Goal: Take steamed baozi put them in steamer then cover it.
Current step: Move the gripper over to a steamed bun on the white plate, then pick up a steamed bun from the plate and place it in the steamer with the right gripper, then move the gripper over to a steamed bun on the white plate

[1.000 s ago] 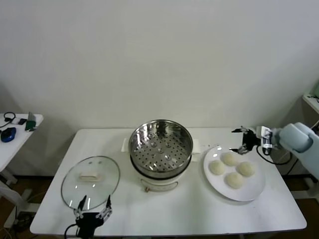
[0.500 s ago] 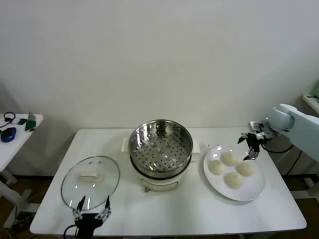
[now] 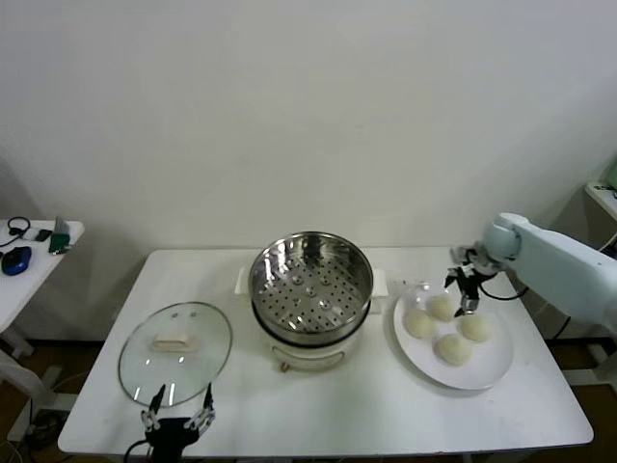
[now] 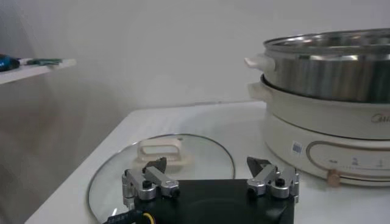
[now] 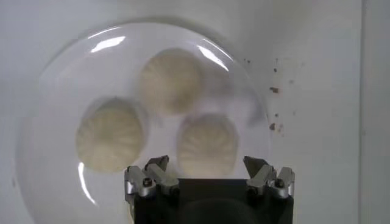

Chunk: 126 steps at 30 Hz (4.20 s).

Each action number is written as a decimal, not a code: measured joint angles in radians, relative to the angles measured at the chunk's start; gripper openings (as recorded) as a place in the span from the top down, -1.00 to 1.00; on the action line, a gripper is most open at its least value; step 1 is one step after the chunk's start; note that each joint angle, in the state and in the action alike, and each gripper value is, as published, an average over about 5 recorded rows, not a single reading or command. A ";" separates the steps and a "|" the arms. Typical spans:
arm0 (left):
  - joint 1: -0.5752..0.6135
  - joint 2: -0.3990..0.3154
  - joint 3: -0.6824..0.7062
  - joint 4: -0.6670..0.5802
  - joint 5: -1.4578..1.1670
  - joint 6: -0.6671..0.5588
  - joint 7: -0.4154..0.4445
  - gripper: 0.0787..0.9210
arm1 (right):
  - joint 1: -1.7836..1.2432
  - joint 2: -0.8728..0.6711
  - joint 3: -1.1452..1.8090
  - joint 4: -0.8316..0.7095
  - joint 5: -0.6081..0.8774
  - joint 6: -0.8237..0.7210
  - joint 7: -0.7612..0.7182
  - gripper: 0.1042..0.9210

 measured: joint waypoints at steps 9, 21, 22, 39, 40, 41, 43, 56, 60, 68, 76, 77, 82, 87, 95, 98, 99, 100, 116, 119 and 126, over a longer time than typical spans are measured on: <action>-0.001 0.001 -0.001 0.000 -0.004 0.005 0.000 -0.77 | -0.022 0.039 0.022 -0.062 -0.025 -0.003 -0.011 -0.38; -0.008 0.001 0.003 0.000 -0.005 0.015 -0.002 -0.77 | 0.049 0.021 -0.027 -0.010 0.006 0.021 -0.032 -0.20; -0.008 0.001 0.003 -0.001 -0.005 0.016 -0.003 -0.77 | 0.071 0.017 -0.043 0.005 0.016 0.028 -0.033 -0.20; -0.013 0.009 0.008 -0.010 -0.007 0.020 -0.008 -0.77 | 0.626 0.131 -0.360 0.348 0.201 0.317 -0.042 -0.20; -0.014 0.009 0.008 -0.009 -0.007 0.020 -0.009 -0.77 | 0.643 0.148 -0.372 0.369 0.201 0.339 -0.038 -0.20; -0.014 0.009 0.008 -0.008 -0.007 0.019 -0.010 -0.77 | 0.657 0.165 -0.382 0.389 0.197 0.361 -0.033 -0.20; -0.015 0.009 0.008 -0.007 -0.007 0.018 -0.012 -0.77 | 0.673 0.199 -0.395 0.419 0.182 0.405 -0.022 -0.20; -0.006 0.009 0.010 -0.019 -0.008 0.009 -0.024 -0.77 | 0.538 0.385 -0.385 0.340 -0.086 0.643 0.076 -0.20; -0.005 0.009 0.012 -0.019 -0.008 0.008 -0.027 -0.77 | 0.463 0.438 -0.344 0.243 -0.184 0.706 0.101 -0.20; -0.006 0.010 0.010 -0.012 -0.012 0.006 -0.031 -0.77 | 0.349 0.528 -0.279 0.066 -0.299 0.791 0.133 -0.20; -0.007 0.010 0.009 -0.009 -0.016 0.005 -0.034 -0.77 | 0.304 0.573 -0.254 -0.023 -0.332 0.834 0.135 -0.40; -0.006 0.010 0.008 -0.010 -0.016 0.005 -0.034 -0.77 | 0.306 0.574 -0.255 -0.026 -0.325 0.836 0.132 -0.46; -0.003 0.009 0.009 -0.017 -0.015 0.009 -0.032 -0.77 | 0.371 0.557 -0.308 -0.002 -0.214 0.830 0.101 -0.73; 0.005 0.006 0.011 -0.025 -0.010 0.009 -0.031 -0.77 | 0.512 0.494 -0.440 0.079 0.021 0.762 0.058 -0.76; 0.003 0.006 0.016 -0.023 -0.008 0.008 -0.031 -0.77 | 0.766 0.277 -0.719 0.313 0.397 0.432 0.044 -0.76; -0.003 0.007 0.020 -0.018 -0.007 0.009 -0.029 -0.77 | 0.819 0.188 -0.796 0.413 0.483 0.282 0.065 -0.76; -0.005 0.007 0.021 -0.017 -0.006 0.010 -0.028 -0.77 | 0.829 0.160 -0.815 0.444 0.504 0.235 0.074 -0.76; -0.007 0.007 0.021 -0.015 -0.006 0.011 -0.028 -0.77 | 0.836 0.132 -0.830 0.472 0.523 0.188 0.084 -0.76; -0.013 0.010 0.009 -0.002 -0.006 0.006 -0.025 -0.77 | 0.580 -0.051 -0.750 0.567 0.530 -0.202 0.208 -0.76; -0.013 0.009 0.010 0.002 -0.006 0.005 -0.025 -0.77 | 0.505 -0.050 -0.705 0.541 0.505 -0.229 0.225 -0.76; -0.013 0.009 0.010 0.007 -0.006 0.002 -0.025 -0.77 | 0.357 -0.030 -0.602 0.466 0.452 -0.266 0.256 -0.76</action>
